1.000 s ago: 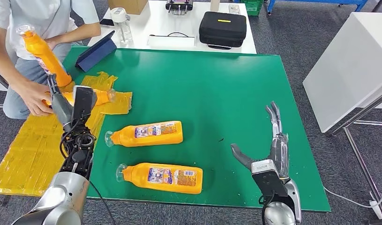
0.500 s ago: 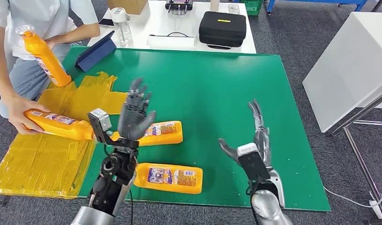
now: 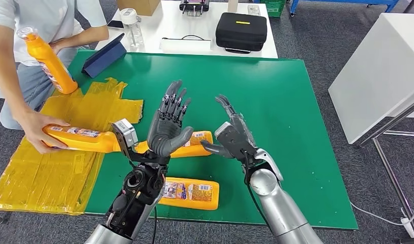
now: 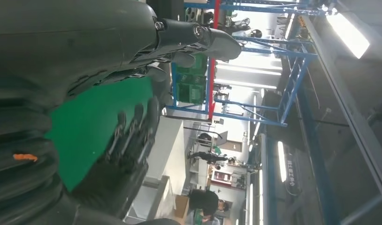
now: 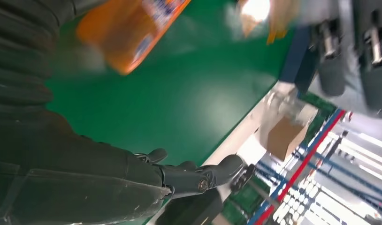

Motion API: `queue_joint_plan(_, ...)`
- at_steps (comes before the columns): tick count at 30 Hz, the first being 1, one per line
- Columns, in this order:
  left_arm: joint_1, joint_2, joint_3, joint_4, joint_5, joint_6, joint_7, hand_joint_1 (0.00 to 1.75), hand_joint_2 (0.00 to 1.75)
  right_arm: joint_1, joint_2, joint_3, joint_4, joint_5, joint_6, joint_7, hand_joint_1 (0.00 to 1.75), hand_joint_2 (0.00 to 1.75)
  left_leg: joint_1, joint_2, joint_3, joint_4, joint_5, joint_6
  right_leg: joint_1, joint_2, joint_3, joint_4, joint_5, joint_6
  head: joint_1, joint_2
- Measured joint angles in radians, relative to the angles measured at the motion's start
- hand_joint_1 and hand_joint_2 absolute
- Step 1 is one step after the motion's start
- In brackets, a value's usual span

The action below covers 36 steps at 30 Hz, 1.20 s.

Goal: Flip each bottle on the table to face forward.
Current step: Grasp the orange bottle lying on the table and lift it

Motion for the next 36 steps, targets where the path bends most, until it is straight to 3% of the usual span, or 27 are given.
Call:
queue_joint_plan(3,-0.007,0.000,-0.003,0.006,-0.021,0.039,-0.014,0.00,1.75,-0.042,0.019,0.022,0.058,-0.019,0.043,-0.001,0.00,1.75,0.001,0.000,0.000,0.000,0.000,0.000,0.000,0.000,0.000,0.000,0.000,0.000,0.000,0.000)
queue_joint_plan(8,-0.040,0.000,0.010,0.020,-0.092,0.286,-0.043,0.00,1.75,-0.069,0.048,0.081,0.111,-0.020,0.062,-0.002,0.00,1.75,0.001,-0.001,0.000,0.000,0.000,0.000,0.000,0.000,0.000,0.000,0.000,0.000,0.000,0.000)
queue_joint_plan(14,-0.119,0.003,0.080,0.102,-0.112,0.476,-0.102,0.00,1.75,-0.077,0.057,0.145,0.142,-0.022,0.055,-0.006,0.00,1.75,0.001,-0.001,0.000,0.000,0.000,0.000,0.000,-0.001,0.000,0.000,0.000,0.000,0.000,0.000)
queue_joint_plan(20,-0.180,0.012,0.135,0.183,-0.102,0.503,-0.110,0.00,1.75,-0.077,0.030,0.177,0.180,0.009,0.051,0.053,0.00,1.75,0.000,-0.001,0.000,0.000,0.001,0.000,0.000,-0.001,0.000,0.000,0.000,0.000,0.000,0.000)
queue_joint_plan(36,-0.178,0.035,0.161,0.199,-0.059,0.495,-0.110,0.00,1.75,-0.091,-0.117,0.183,0.310,0.110,-0.004,0.124,0.00,1.75,0.000,-0.001,-0.001,0.000,0.000,0.000,0.000,-0.001,0.000,0.000,0.000,0.000,0.000,0.000)
